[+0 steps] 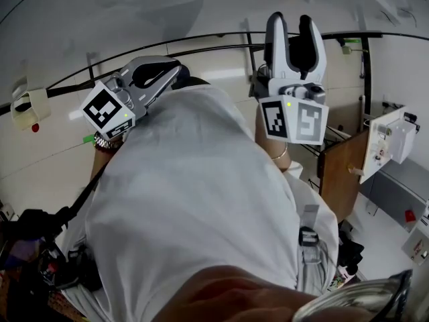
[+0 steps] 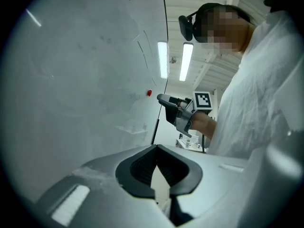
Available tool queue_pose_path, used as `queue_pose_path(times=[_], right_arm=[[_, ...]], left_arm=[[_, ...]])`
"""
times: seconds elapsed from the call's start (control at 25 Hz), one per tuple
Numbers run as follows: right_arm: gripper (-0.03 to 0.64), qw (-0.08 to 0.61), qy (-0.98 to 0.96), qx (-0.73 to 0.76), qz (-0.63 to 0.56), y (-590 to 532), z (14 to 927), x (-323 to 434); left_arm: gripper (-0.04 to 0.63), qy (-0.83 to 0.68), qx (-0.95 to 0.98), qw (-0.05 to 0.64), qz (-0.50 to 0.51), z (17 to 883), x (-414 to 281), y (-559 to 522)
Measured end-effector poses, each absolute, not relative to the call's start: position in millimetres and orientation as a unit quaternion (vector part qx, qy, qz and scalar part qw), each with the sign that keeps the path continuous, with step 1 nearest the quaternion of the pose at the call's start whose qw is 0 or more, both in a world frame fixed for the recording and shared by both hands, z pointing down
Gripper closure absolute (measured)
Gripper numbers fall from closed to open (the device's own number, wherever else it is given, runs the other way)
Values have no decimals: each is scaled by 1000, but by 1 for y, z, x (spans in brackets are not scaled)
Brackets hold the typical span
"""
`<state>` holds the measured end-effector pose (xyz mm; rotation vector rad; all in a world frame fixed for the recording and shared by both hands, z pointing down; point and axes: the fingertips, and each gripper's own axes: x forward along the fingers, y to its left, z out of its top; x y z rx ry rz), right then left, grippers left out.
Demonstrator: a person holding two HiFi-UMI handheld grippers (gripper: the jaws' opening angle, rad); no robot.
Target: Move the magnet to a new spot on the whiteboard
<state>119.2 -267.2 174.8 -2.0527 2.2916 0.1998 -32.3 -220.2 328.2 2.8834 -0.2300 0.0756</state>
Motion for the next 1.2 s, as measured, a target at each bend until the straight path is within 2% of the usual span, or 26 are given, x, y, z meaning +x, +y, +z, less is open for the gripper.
queue_pose_path(times=[0.4, 0.72, 1.0, 1.2], right_arm=[[417, -11, 749, -662, 19, -146, 196, 106], [417, 23, 773, -634, 3, -125, 219, 65], [417, 55, 800, -598, -1, -84, 209, 92], [417, 45, 812, -582, 8, -52, 202, 109]], left_arm=[[589, -45, 986, 155, 32, 335, -29, -109], [589, -103, 984, 142, 32, 349, -87, -102], [589, -142, 982, 118, 39, 322, -58, -66], [589, -139, 984, 107, 28, 307, -31, -32]])
